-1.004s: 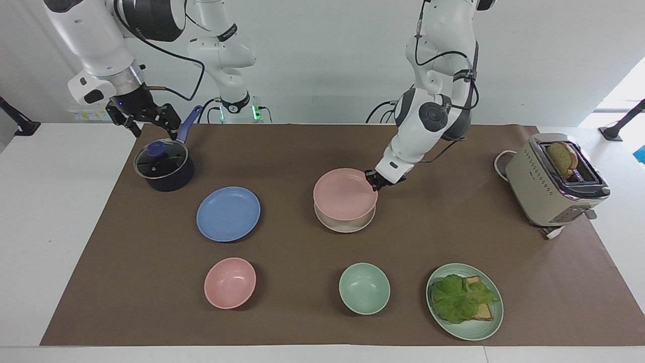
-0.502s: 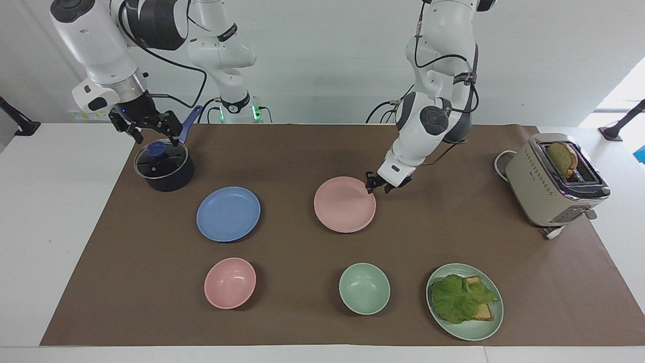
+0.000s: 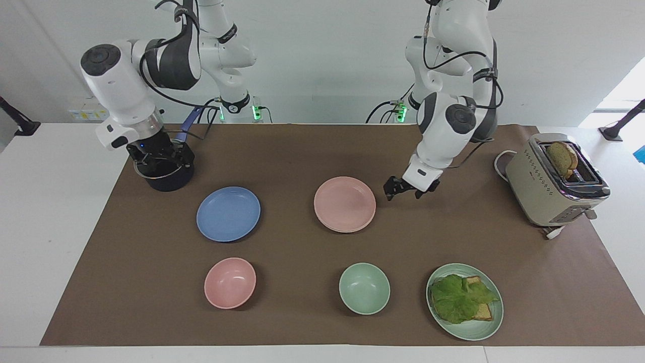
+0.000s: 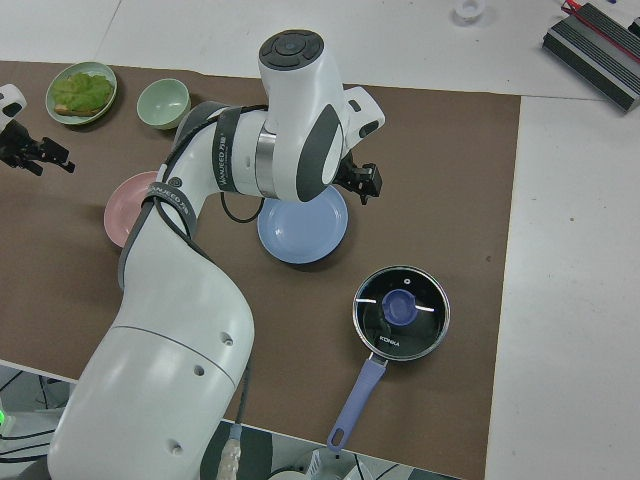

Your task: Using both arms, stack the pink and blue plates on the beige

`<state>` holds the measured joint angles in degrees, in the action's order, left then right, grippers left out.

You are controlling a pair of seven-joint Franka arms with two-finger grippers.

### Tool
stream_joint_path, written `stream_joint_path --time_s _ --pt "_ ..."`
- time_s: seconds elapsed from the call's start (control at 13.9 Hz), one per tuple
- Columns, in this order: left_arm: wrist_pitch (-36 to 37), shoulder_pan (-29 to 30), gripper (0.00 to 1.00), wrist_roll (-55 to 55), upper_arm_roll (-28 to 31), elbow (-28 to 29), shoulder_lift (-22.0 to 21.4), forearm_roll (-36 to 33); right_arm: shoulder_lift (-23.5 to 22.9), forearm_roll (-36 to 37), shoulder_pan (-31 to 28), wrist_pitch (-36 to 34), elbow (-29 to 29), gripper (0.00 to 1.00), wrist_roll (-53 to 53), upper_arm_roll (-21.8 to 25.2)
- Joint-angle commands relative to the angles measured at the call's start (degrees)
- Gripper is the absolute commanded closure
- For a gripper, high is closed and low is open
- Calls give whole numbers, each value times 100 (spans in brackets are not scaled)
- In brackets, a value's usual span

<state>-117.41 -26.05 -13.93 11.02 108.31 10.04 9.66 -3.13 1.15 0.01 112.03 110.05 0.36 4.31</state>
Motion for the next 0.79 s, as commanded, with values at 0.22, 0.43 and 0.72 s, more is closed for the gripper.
stream_joint_path --time_s 0.22,0.43,0.72 --pt "1315 1083 0 1119 -29 -906 -151 -498 -617 -711 -27 1266 578 0 -615 0" --pt "1659 1339 0 1288 -29 -1250 -160 -579 -872 -748 -27 1575 658 0 -720 -9" --pt "2019 1585 0 1341 -21 -1505 -309 -746 -1207 -1080 -45 1839 676 0 -1010 -9"
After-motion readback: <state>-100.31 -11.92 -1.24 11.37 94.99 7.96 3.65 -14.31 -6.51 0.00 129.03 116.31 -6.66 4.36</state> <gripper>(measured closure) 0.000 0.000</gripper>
